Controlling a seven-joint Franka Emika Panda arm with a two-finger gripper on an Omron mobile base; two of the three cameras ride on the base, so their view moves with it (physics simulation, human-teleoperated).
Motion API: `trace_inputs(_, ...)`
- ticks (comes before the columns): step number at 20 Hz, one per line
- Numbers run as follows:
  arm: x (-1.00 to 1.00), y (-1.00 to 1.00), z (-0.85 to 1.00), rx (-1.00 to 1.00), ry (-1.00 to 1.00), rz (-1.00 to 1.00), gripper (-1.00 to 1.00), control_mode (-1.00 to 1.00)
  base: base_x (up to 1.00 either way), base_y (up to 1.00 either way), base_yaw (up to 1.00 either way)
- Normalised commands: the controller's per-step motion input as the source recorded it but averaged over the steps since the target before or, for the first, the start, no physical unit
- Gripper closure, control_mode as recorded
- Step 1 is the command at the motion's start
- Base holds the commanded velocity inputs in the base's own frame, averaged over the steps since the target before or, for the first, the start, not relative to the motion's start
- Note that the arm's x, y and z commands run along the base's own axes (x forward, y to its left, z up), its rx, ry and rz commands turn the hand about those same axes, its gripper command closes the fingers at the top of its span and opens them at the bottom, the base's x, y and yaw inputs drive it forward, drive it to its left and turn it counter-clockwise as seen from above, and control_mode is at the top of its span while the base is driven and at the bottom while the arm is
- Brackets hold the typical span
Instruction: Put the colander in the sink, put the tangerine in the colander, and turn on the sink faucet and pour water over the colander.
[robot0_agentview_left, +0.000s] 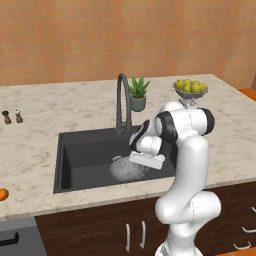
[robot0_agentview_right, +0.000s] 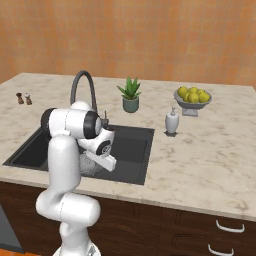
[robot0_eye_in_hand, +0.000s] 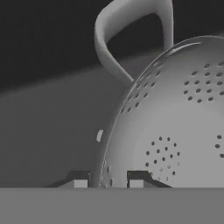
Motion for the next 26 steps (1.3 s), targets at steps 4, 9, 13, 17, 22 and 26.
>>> trace_inputs(4,-0.09,0.01,0.00,0.05,-0.11,0.19,1.00,-1.00,0.00,0.00,0.00)
trace_inputs(9,0.10,0.00,-0.06,0.02,-0.08,0.13,1.00,-1.00,0.00,0.00,0.00)
trace_inputs(13,0.05,0.02,-0.01,0.02,-0.06,0.10,-1.00,-1.00,0.00,0.00,0.00)
trace_inputs(17,0.00,0.03,0.11,0.06,-0.05,0.05,-1.00,-1.00,0.00,0.00,0.00)
trace_inputs(22,-0.03,-0.12,0.36,0.12,0.00,0.00,-1.00,-1.00,0.00,0.00,0.00)
trace_inputs(26,-0.04,-0.17,0.63,0.15,0.04,0.00,-1.00,-1.00,0.00,0.00,0.00)
